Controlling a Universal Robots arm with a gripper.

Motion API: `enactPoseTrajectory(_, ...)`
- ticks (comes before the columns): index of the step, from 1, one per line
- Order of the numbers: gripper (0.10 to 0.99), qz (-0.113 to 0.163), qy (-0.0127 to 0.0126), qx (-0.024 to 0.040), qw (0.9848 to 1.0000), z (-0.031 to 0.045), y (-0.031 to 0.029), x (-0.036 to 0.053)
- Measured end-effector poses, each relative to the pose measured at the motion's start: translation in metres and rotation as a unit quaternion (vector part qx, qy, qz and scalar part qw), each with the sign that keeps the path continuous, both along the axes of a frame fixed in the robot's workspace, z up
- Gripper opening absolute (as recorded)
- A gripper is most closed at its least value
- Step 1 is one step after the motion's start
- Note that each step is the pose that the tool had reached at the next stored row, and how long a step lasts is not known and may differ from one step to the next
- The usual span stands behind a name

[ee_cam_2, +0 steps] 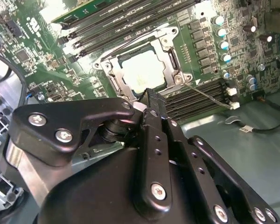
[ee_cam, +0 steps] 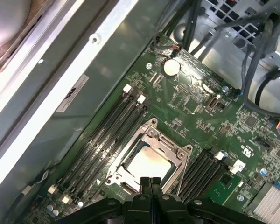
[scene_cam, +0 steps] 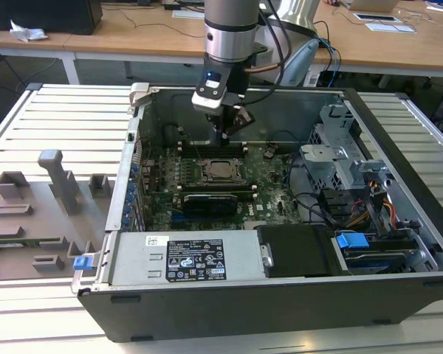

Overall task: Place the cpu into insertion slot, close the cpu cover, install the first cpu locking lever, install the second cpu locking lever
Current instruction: 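Install the first cpu locking lever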

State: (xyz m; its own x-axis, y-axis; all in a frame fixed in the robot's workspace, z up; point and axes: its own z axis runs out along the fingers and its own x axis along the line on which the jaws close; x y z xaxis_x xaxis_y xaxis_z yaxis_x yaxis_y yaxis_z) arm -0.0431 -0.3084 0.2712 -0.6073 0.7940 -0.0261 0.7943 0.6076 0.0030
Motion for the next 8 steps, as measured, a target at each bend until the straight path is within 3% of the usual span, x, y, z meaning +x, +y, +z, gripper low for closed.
enactPoseTrajectory(8,0.106,0.050,0.0000,0.0000,0.9987,0.0000,0.0000,0.0000)
